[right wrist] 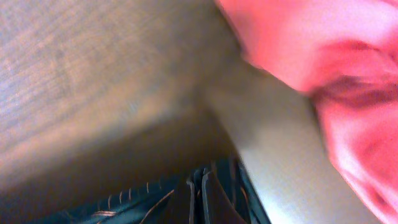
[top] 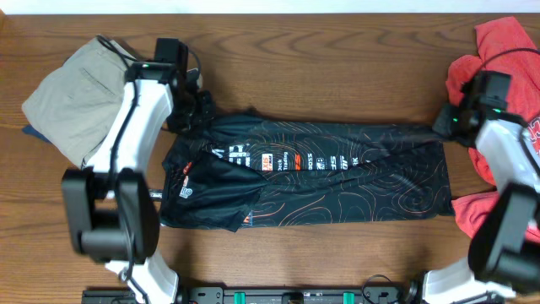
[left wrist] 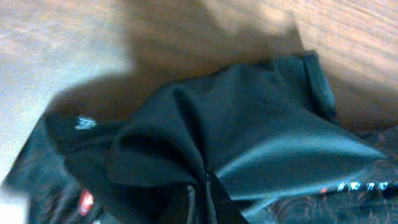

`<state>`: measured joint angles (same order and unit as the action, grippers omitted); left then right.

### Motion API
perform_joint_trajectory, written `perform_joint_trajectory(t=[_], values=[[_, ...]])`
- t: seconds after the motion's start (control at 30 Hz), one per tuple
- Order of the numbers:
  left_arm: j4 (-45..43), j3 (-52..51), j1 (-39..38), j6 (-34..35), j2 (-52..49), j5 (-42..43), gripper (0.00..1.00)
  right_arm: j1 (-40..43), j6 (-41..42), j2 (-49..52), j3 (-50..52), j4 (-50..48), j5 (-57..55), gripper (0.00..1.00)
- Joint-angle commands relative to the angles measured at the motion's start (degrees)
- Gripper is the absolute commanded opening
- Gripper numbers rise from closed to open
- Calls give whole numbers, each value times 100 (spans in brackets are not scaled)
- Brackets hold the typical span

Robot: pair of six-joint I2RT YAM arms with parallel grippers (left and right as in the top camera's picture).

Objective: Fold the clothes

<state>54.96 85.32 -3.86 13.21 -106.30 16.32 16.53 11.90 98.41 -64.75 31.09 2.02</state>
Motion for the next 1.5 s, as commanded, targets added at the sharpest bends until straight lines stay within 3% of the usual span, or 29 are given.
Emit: perform_joint_trajectory(t=[0.0, 0.27, 0.63, 0.7, 0.77, 0.83, 0.93, 1.27, 1.47], values=[[616, 9, 42, -111, 380, -590, 6, 164, 85, -391, -13, 549, -466, 1], [2081, -98, 42, -114, 520, -872, 6, 221, -149, -546, 4, 1965, -505, 1], [2135, -1067, 42, -114, 520, -870, 6, 221, -232, -546, 4, 2509, -590, 2], [2203, -1161, 42, -111, 520, -866, 7, 223, -409, -546, 4, 2688, -608, 13], [2334, -1226, 42, -111, 520, -861, 17, 223, -476, -546, 4, 2841, -636, 16], [2461, -1261, 42, -111, 520, -841, 36, 227, -479, -546, 4, 2879, -636, 20], [2647, -1270, 42, -111, 520, -837, 50, 232, -516, -546, 4, 2865, -654, 41], [2371, -1270, 42, -111, 520, -837, 54, 232, -841, -415, 9, 2822, -649, 70], [2081, -1270, 42, -111, 520, -800, 62, 232, -1198, 151, 15, 2820, -431, 78]])
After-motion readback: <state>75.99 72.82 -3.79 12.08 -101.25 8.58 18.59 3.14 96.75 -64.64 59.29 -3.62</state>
